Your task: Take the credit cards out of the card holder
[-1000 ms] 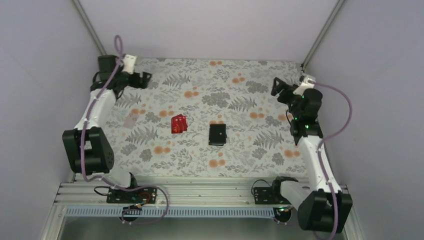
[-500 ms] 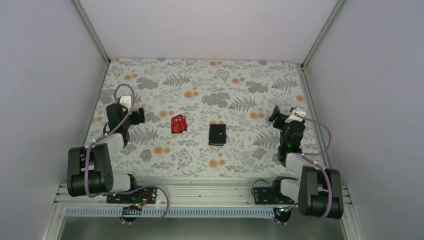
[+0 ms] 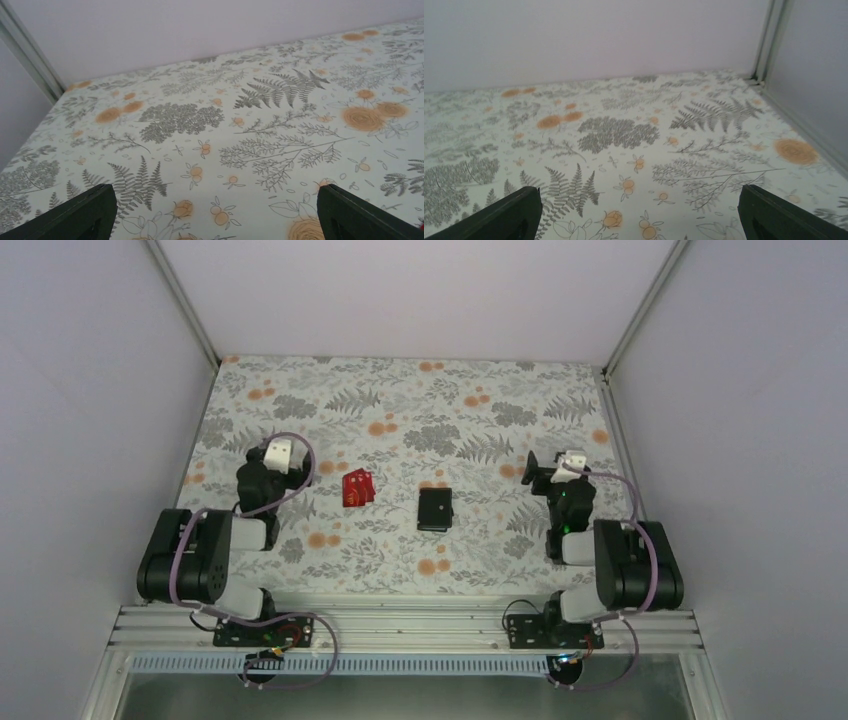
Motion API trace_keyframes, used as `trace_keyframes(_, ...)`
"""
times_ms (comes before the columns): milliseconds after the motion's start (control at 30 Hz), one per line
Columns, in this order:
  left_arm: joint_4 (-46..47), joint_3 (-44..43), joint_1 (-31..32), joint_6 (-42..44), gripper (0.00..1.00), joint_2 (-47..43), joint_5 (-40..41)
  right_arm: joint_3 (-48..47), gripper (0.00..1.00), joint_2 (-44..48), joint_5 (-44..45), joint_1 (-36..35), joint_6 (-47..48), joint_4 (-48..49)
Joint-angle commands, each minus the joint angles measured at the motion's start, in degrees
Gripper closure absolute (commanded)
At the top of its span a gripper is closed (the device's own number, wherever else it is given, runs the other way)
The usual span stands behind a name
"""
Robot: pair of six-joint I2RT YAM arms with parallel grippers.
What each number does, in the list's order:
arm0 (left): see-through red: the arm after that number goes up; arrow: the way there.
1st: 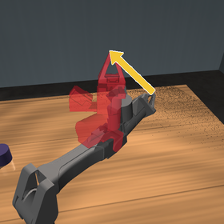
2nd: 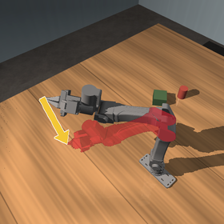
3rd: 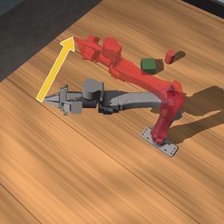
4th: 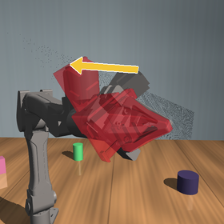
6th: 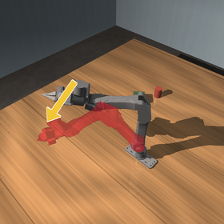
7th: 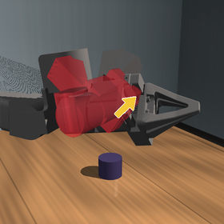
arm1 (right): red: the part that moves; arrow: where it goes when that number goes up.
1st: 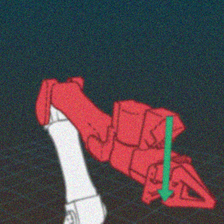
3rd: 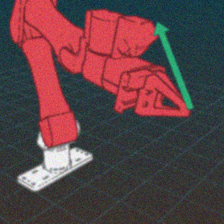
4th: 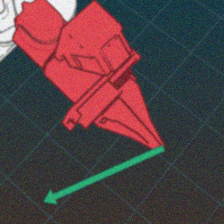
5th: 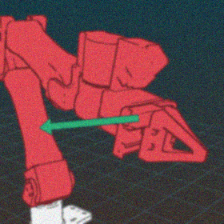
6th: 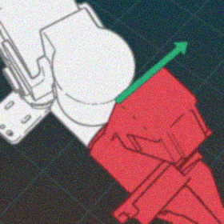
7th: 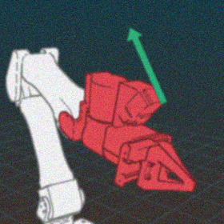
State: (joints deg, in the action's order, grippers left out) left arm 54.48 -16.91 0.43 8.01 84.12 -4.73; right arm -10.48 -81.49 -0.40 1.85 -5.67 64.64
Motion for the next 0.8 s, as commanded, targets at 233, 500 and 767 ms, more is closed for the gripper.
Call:
trace_keyframes(233, 17.99, 3.74, -1.35, 0.44, 0.00, 4.92, -0.51, -6.28, 0.01, -5.20, -2.76, -1.32, 5.23, 0.84)
trace_keyframes(500, 16.44, 3.04, -1.55, -0.37, 0.00, 4.64, 0.26, -6.50, 0.01, -5.26, -3.35, -0.97, 4.97, 0.45)
trace_keyframes(767, 15.97, 2.76, -2.01, -0.60, 0.00, 4.68, -0.37, -6.58, 0.01, -5.25, -3.69, -0.71, 4.79, 0.33)
